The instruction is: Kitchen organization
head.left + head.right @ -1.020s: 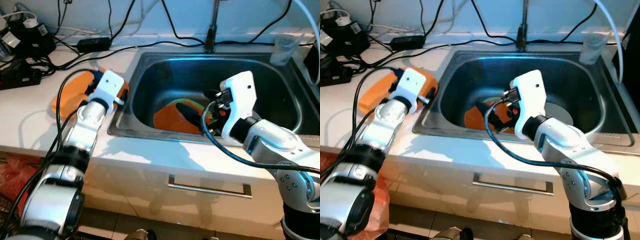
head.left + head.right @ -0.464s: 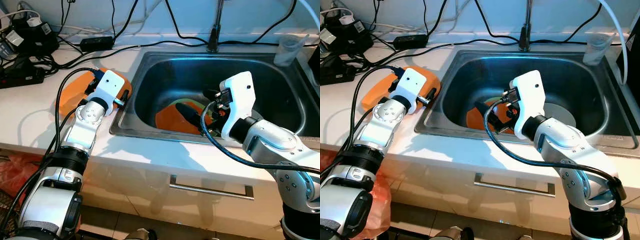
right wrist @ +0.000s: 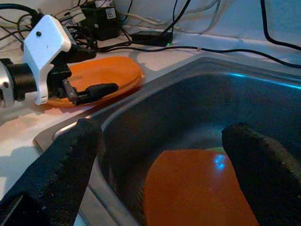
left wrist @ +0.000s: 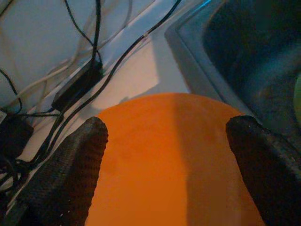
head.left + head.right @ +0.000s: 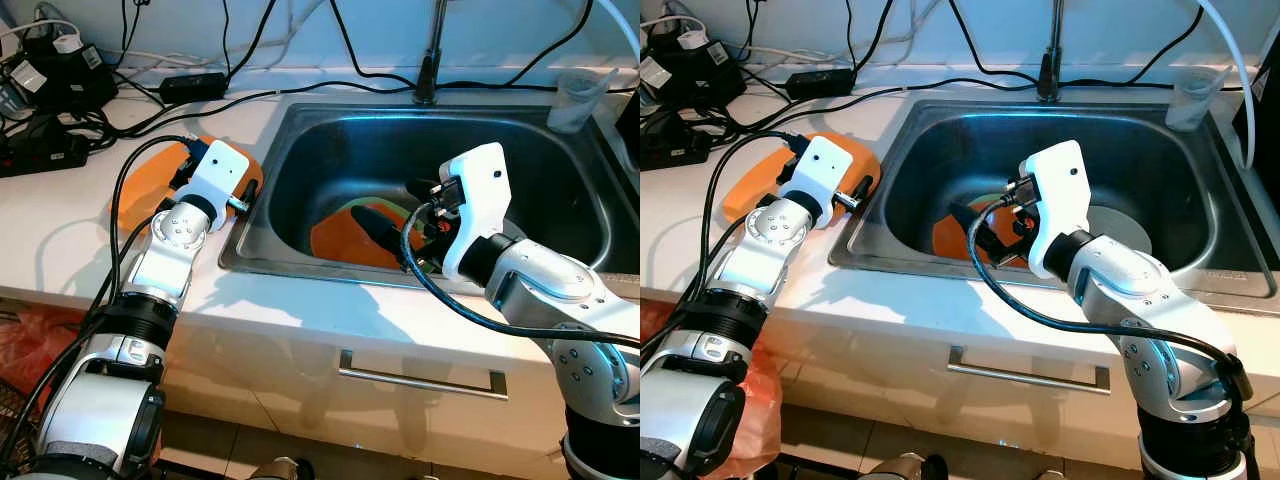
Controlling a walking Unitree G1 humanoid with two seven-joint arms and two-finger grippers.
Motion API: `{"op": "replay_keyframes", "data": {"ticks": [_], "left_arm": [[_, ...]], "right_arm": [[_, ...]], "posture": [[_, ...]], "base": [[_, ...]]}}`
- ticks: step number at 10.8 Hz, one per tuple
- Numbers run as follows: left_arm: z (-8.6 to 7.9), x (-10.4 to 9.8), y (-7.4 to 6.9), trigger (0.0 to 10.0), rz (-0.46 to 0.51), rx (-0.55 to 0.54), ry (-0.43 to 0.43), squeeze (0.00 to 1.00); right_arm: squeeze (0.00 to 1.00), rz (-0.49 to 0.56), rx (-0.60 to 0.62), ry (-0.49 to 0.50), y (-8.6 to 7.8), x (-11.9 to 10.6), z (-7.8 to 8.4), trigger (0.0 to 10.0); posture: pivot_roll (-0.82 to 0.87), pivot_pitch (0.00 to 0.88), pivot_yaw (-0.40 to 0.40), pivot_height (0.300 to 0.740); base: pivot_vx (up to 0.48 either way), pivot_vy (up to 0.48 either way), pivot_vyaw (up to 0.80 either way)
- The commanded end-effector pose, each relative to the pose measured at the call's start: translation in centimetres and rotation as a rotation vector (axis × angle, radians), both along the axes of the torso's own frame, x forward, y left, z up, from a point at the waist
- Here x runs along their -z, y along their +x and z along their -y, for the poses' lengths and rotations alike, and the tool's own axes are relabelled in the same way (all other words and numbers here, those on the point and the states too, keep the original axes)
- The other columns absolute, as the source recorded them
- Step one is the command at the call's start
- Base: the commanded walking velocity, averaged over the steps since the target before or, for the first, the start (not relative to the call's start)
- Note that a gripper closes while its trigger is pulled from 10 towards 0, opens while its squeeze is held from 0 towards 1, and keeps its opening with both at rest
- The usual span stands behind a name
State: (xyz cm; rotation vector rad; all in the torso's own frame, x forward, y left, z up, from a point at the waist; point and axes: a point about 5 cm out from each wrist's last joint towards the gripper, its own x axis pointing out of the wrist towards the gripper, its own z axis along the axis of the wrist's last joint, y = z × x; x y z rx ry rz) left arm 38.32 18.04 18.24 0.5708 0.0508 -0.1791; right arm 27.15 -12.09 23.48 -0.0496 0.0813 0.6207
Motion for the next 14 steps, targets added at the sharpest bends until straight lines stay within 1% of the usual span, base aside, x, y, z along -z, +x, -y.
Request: {"op": "replay_keyframes", "data": {"ticks": [1, 2, 3, 4, 5, 6, 7, 9, 10, 12, 13, 14], "left_arm": [[-0.4, -0.4, -2.7, 10.0, -0.028, 0.046, -0.058, 0.00], [-0.2, -0.8, -3.8, 10.0, -0.025, 0.062, -0.103, 0.00], [0.0, -1.0, -3.7, 10.0, -0.010, 0.066, -0.107, 0.00], [0.4, -1.9, -3.9, 10.0, 0.027, 0.075, -0.106, 0.00], [0.5, -2.0, -4.0, 10.0, 0.025, 0.078, -0.098, 0.00], [0.4, -2.1, -4.7, 10.0, -0.007, 0.085, -0.046, 0.00], [-0.3, -1.3, -4.8, 10.0, -0.057, 0.081, -0.011, 0.00], [-1.0, -0.1, -4.9, 10.0, -0.114, 0.086, 0.056, 0.00], [-1.3, 0.8, -5.0, 10.0, -0.145, 0.095, 0.090, 0.00], [-2.0, 2.2, -4.9, 10.0, -0.177, 0.090, 0.131, 0.00], [-2.5, 3.2, -4.7, 10.0, -0.187, 0.088, 0.177, 0.00], [-2.6, 3.5, -4.5, 10.0, -0.191, 0.094, 0.208, 0.00]], "right_arm": [[0.00, 0.014, -0.063, 0.022, 0.7, -0.1, -1.1, 10.0], [0.00, 0.013, -0.074, 0.026, 1.2, 0.0, -1.4, 10.0], [0.00, 0.014, -0.070, 0.026, 1.2, 0.0, -1.4, 10.0], [0.00, 0.016, -0.067, 0.026, 1.2, 0.0, -1.3, 10.0], [0.00, 0.017, -0.067, 0.026, 1.2, 0.0, -1.3, 10.0], [0.00, 0.021, -0.066, 0.027, 1.3, 0.1, -1.3, 10.0], [0.00, 0.026, -0.067, 0.027, 1.4, 0.1, -1.3, 10.0], [0.00, 0.029, -0.069, 0.026, 1.4, 0.0, -1.3, 10.0], [0.00, 0.028, -0.068, 0.026, 1.3, 0.1, -1.3, 10.0], [0.00, 0.027, -0.066, 0.028, 1.2, 0.1, -1.3, 10.0], [0.00, 0.026, -0.059, 0.027, 1.0, 0.1, -1.1, 10.0], [0.00, 0.025, -0.054, 0.026, 1.0, 0.1, -1.0, 10.0]], "posture": [[0.07, 0.065, 0.079, 0.740], [0.07, 0.064, 0.080, 0.740], [0.06, 0.064, 0.081, 0.740], [0.06, 0.060, 0.084, 0.740], [0.06, 0.060, 0.086, 0.740], [0.06, 0.060, 0.087, 0.740], [0.06, 0.058, 0.088, 0.740], [0.06, 0.059, 0.090, 0.740], [0.06, 0.064, 0.093, 0.740], [0.05, 0.069, 0.097, 0.740], [0.04, 0.077, 0.100, 0.740], [0.03, 0.081, 0.099, 0.740]], "base": [[0.000, 0.000, 0.00], [0.000, 0.000, 0.00], [0.000, 0.000, 0.00], [0.000, 0.000, 0.00], [0.000, 0.000, 0.00], [0.000, 0.000, 0.00], [0.000, 0.000, 0.00], [0.000, 0.000, 0.00], [0.000, 0.000, 0.00], [0.000, 0.000, 0.00], [0.000, 0.000, 0.00], [0.000, 0.000, 0.00]]}}
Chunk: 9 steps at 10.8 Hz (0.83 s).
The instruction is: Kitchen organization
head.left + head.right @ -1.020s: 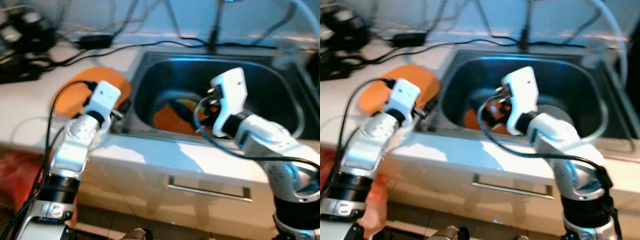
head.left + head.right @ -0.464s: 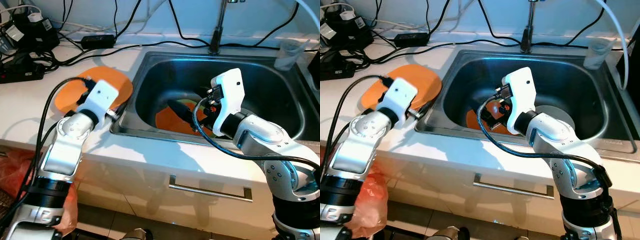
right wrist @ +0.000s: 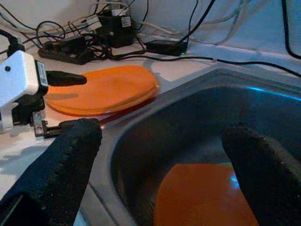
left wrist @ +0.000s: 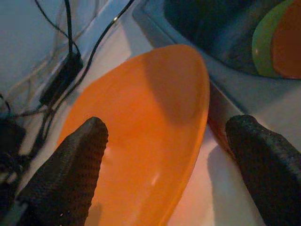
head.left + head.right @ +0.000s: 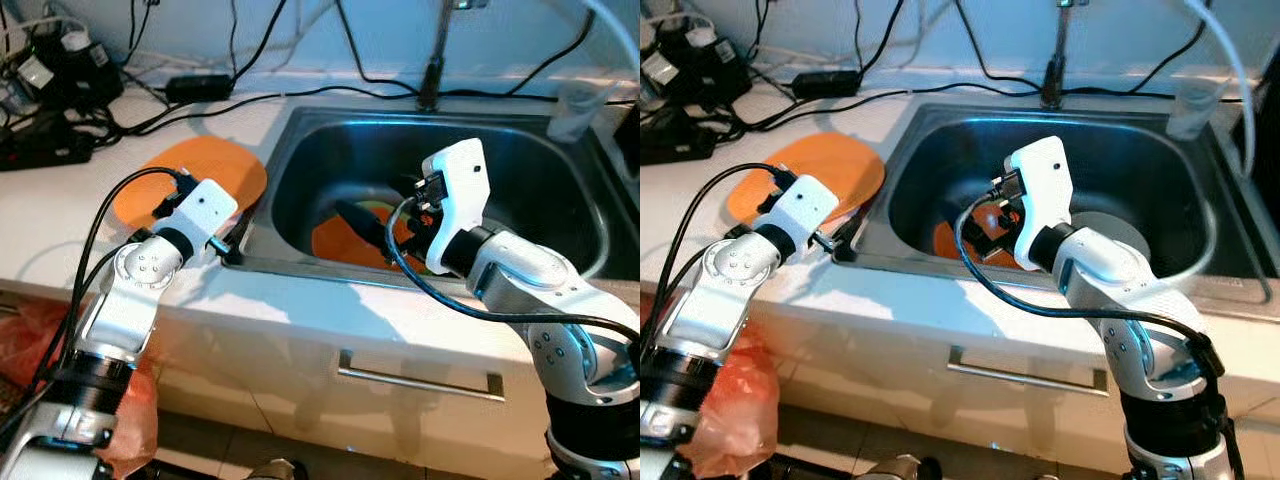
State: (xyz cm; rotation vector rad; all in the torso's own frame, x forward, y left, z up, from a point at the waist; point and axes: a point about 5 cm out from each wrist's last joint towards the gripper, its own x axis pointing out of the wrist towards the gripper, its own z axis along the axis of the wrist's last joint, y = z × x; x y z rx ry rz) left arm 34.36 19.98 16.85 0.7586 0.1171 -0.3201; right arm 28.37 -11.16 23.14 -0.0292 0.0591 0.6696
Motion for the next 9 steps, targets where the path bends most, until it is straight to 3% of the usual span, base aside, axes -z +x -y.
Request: {"op": "replay_keyframes", "data": {"ticks": [1, 5, 9], "left_arm": [[-1.1, 2.7, -0.3, 10.0, -0.105, -0.028, 0.073, 0.00], [-1.7, 2.6, 1.2, 10.0, -0.075, 0.023, 0.218, 0.00], [-2.6, 2.2, 2.1, 10.0, -0.066, -0.006, 0.240, 0.00]], "right_arm": [[0.00, 0.009, -0.002, -0.002, -0.4, -0.3, 0.1, 10.0], [0.00, 0.004, 0.007, -0.008, -0.8, -0.4, 0.3, 10.0], [0.00, 0.001, 0.015, -0.007, -1.1, -0.4, 0.4, 10.0]], "posture": [[0.02, 0.087, 0.096, 0.740], [0.00, 0.098, 0.096, 0.740], [-0.01, 0.107, 0.101, 0.740]], "base": [[0.000, 0.000, 0.00], [0.000, 0.000, 0.00], [0.000, 0.000, 0.00]]}}
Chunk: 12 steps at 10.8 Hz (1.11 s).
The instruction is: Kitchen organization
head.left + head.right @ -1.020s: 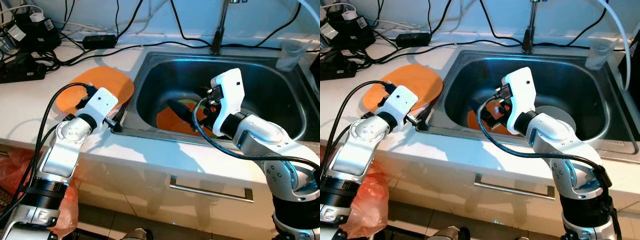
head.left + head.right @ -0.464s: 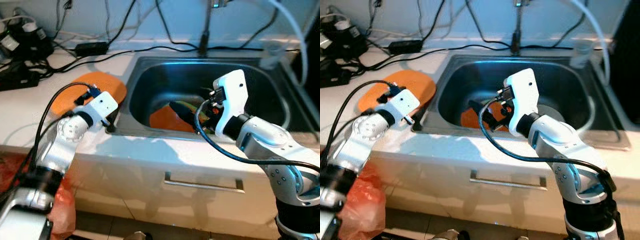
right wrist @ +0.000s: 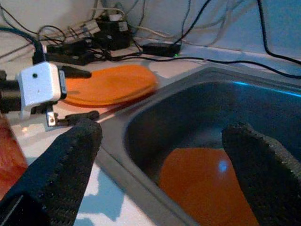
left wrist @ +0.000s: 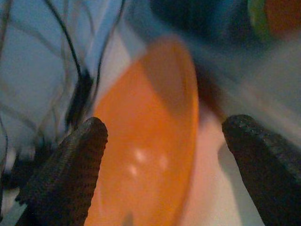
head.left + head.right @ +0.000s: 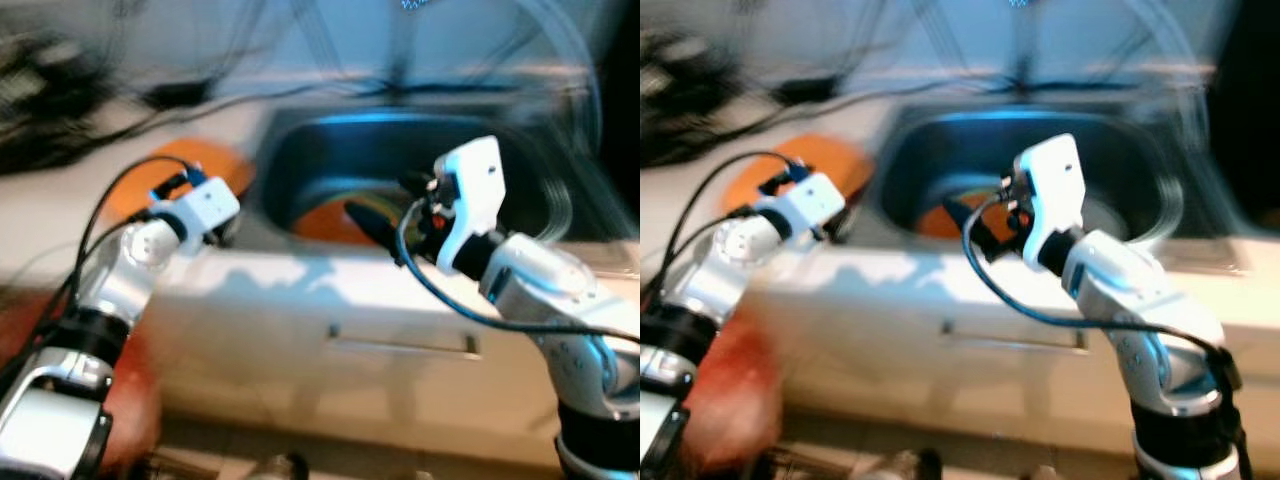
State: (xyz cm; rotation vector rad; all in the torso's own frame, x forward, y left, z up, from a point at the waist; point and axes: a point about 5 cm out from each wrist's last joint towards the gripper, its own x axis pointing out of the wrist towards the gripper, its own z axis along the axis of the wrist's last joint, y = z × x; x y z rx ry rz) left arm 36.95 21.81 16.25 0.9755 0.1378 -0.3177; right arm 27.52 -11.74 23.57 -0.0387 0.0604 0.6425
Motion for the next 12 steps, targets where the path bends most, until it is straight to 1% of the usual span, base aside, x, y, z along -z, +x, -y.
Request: {"op": "replay_keyframes", "data": {"ticks": [1, 2, 3, 5, 6, 10, 12], "left_arm": [[-0.9, 1.6, -0.4, 10.0, -0.078, -0.035, 0.013, 0.00], [-0.9, 1.0, -0.1, 10.0, -0.050, -0.060, -0.047, 0.00], [-0.5, 0.3, 0.3, 10.0, -0.013, -0.054, -0.083, 0.00], [-0.9, 0.8, 0.4, 10.0, -0.036, -0.088, -0.109, 0.00], [-1.2, 0.8, 0.5, 10.0, -0.037, -0.097, -0.108, 0.00], [-1.9, 0.6, 1.0, 10.0, -0.018, -0.112, -0.003, 0.00], [-2.0, 0.1, 1.5, 10.0, 0.000, -0.131, 0.010, 0.00]], "right_arm": [[0.00, -0.004, -0.013, 0.005, -0.3, 0.0, -0.3, 10.0], [0.00, -0.008, -0.020, 0.011, -0.5, 0.1, -0.5, 10.0], [0.00, -0.011, -0.021, 0.014, -0.5, 0.2, -0.6, 10.0], [0.00, -0.015, -0.013, 0.014, -0.6, 0.3, -0.5, 10.0], [0.00, -0.015, -0.013, 0.016, -0.6, 0.2, -0.5, 10.0], [0.00, -0.010, -0.015, 0.023, -0.9, 0.0, -0.7, 10.0], [0.00, -0.008, -0.037, 0.035, -1.3, -0.1, -1.1, 10.0]], "posture": [[-0.01, 0.109, 0.104, 0.740], [-0.01, 0.112, 0.108, 0.740], [-0.01, 0.112, 0.112, 0.740], [-0.01, 0.109, 0.115, 0.740], [-0.01, 0.110, 0.115, 0.740], [-0.02, 0.126, 0.124, 0.740], [-0.03, 0.134, 0.132, 0.740]], "base": [[0.000, 0.000, 0.00], [0.000, 0.000, 0.00], [0.000, 0.000, 0.00], [0.000, 0.000, 0.00], [0.000, 0.000, 0.00], [0.000, 0.000, 0.00], [0.000, 0.000, 0.00]]}}
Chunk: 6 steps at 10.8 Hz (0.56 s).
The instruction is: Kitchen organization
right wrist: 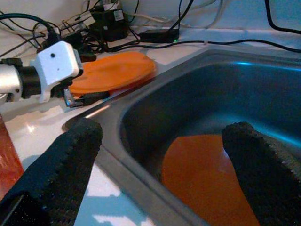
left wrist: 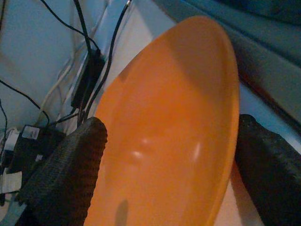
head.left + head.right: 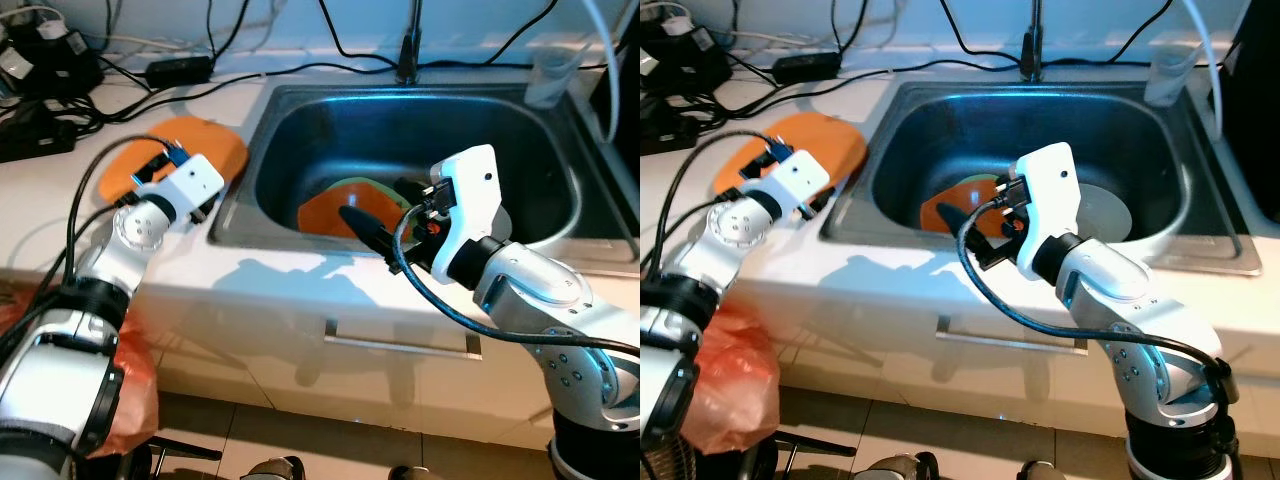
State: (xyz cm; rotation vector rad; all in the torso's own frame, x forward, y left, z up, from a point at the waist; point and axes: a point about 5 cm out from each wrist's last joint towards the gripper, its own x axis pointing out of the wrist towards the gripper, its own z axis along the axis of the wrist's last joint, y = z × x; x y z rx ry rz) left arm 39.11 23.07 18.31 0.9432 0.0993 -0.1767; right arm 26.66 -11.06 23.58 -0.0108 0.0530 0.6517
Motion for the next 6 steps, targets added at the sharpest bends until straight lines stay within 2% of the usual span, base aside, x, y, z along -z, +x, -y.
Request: {"op": "replay_keyframes", "data": {"ticks": [1, 6], "left_arm": [[-0.62, 2.15, -0.57, 0.0, -0.095, -0.018, 0.040, 0.00], [-0.48, 2.44, -0.58, 0.0, -0.096, -0.002, 0.010, 0.00]], "right_arm": [[0.00, -0.005, -0.028, 0.008, -0.46, -0.07, -0.45, 10.0], [0.00, -0.010, -0.010, 0.006, -0.49, -0.03, -0.17, 10.0]], "posture": [[-0.03, 0.137, 0.135, 0.740], [-0.03, 0.142, 0.136, 0.740]], "base": [[0.000, 0.000, 0.00], [0.000, 0.000, 0.00]]}}
